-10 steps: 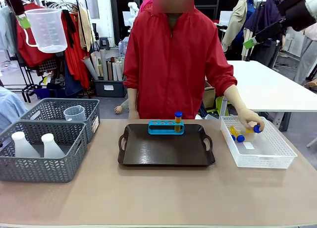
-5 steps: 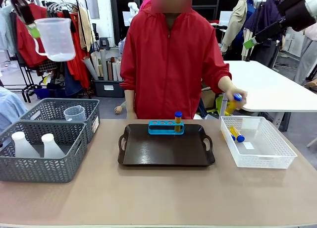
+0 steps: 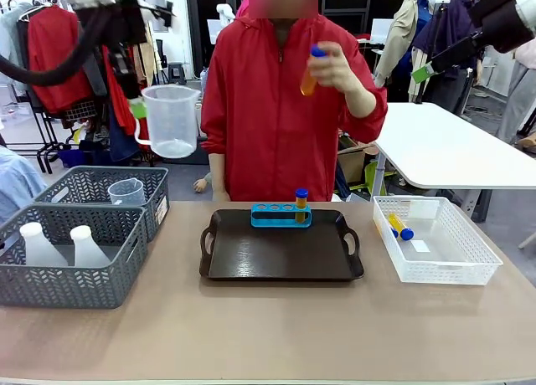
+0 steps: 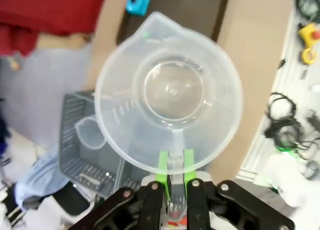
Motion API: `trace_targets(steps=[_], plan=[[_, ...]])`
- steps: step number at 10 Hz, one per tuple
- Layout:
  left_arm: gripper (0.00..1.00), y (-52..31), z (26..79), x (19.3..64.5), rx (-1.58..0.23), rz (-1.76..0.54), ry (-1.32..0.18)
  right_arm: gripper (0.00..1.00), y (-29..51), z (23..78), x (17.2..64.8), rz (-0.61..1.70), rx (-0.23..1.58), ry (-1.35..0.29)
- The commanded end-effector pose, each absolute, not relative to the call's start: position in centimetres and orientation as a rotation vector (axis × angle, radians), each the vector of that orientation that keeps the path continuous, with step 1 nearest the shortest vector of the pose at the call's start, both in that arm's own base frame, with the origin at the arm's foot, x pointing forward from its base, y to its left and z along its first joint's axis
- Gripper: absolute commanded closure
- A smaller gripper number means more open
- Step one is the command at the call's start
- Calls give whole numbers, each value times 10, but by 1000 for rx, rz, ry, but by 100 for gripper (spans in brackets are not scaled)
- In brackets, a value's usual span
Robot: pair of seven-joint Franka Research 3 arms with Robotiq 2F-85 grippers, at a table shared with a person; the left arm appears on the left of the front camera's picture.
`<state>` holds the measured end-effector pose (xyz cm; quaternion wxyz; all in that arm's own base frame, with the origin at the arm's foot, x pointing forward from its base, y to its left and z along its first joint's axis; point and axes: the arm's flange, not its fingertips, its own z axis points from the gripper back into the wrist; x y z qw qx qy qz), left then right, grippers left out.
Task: Prepare the laboratory tools.
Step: Pick up one Large Measuring Cup and place it on the Handle tray.
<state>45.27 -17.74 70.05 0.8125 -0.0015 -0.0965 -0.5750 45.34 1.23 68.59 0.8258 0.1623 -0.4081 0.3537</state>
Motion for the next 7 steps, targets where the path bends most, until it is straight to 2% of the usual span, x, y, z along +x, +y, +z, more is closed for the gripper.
trace_targets(steps=[1,4,7], plan=[[100,-191,674,444,25,-1282,-216,0,11,687,454,753,360,-874],[100,-271,628,455,30,-1455,-193,0,11,687,454,753,360,-874],[100,-312,590,481,-14,-1474,-214,0,11,687,454,753,360,-874]])
